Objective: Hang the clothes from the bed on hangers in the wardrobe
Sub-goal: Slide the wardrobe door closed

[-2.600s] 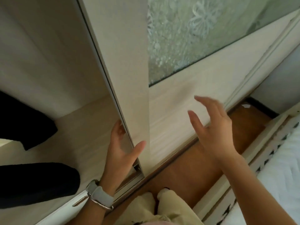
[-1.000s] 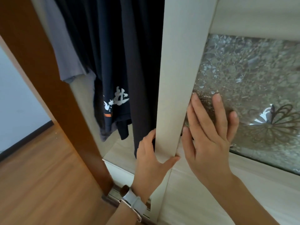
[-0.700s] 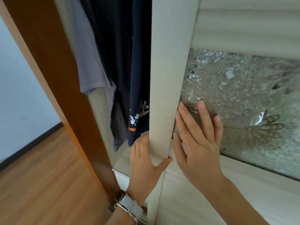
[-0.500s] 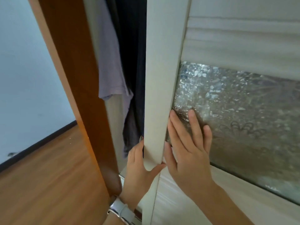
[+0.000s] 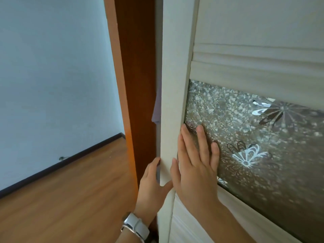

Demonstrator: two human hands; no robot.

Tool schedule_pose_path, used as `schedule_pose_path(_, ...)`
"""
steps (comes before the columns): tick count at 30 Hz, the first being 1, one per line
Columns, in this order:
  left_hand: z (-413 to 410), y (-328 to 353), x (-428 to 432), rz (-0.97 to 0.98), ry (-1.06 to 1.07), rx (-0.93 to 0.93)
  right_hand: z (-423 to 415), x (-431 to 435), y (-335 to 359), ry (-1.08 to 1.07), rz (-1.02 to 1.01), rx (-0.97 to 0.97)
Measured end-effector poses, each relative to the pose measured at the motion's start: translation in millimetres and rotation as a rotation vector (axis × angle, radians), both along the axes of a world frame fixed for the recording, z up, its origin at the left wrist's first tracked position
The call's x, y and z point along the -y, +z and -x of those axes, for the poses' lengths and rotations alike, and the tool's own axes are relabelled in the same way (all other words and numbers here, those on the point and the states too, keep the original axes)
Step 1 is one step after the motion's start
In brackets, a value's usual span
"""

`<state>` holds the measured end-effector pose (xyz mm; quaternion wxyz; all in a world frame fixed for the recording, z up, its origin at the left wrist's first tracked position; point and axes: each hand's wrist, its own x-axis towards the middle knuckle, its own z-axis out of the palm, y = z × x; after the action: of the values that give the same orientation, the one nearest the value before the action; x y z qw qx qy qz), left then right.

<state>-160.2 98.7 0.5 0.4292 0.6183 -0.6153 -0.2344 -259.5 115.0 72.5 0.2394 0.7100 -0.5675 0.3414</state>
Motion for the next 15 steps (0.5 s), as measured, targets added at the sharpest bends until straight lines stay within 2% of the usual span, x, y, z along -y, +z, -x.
schedule_pose_path(7, -30, 11, 22, 0.109, 0.078, -0.041, -37, 34, -2, 0.012, -0.001, 0.005)
schedule_pose_path(15, -58, 16, 49, 0.018, 0.074, -0.114, -65, 58, -3, 0.044, 0.006, 0.031)
